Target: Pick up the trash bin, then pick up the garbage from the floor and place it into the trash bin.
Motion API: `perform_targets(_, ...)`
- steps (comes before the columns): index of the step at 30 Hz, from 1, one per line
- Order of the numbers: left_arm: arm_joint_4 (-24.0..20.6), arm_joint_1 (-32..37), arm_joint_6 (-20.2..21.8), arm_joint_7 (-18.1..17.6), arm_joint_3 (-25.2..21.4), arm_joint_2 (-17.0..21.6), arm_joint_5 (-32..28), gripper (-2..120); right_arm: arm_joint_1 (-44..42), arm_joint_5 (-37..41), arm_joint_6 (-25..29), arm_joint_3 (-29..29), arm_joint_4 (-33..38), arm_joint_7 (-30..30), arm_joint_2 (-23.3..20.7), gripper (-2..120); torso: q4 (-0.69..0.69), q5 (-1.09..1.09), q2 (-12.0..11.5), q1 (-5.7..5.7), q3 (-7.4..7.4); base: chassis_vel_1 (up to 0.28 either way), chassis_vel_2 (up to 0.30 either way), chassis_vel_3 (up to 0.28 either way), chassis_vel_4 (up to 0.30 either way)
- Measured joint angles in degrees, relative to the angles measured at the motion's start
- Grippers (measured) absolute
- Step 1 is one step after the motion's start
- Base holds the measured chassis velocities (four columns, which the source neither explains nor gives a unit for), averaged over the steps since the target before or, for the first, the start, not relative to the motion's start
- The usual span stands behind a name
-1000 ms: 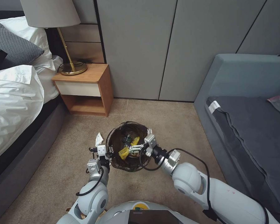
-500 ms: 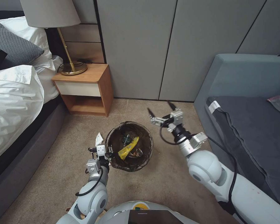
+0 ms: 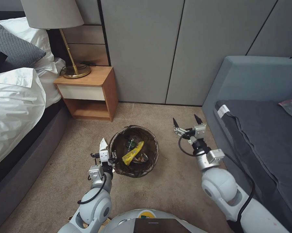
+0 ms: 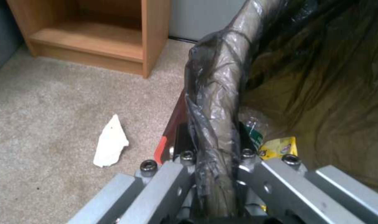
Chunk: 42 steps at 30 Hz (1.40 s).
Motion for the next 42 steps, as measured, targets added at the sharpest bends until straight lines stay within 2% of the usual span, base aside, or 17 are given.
perform_targets(5,-0.4,0.3,-0.1,-0.1,-0.3,0.3,0.0,2,-5.9,-7.9,2.8,1.5,-3.1,-1.1,4.3,100,0.01,-0.01,0.0,0.0,0.0,0.0,0.0,0.0,0.0)
perform_targets(8,-0.4,0.3,-0.1,-0.1,-0.3,0.4,0.1,2,-6.8,-9.5,3.6,1.7,-3.9,-1.4,5.3,100,0.01,-0.01,0.0,0.0,0.0,0.0,0.0,0.0,0.0)
perform_targets(10,-0.5,0.3,-0.1,-0.2,-0.2,0.4,0.2,2,-8.4,-11.9,4.8,2.0,-5.3,-2.1,7.4,100,0.01,-0.01,0.0,0.0,0.0,0.0,0.0,0.0,0.0)
perform_targets(42,-0.9,0.5,-0.3,-0.8,0.2,0.5,-0.1,2,-10.3,-15.1,6.2,1.4,-6.7,-2.2,11.7,100,0.01,-0.01,0.0,0.0,0.0,0.0,0.0,0.0,0.0)
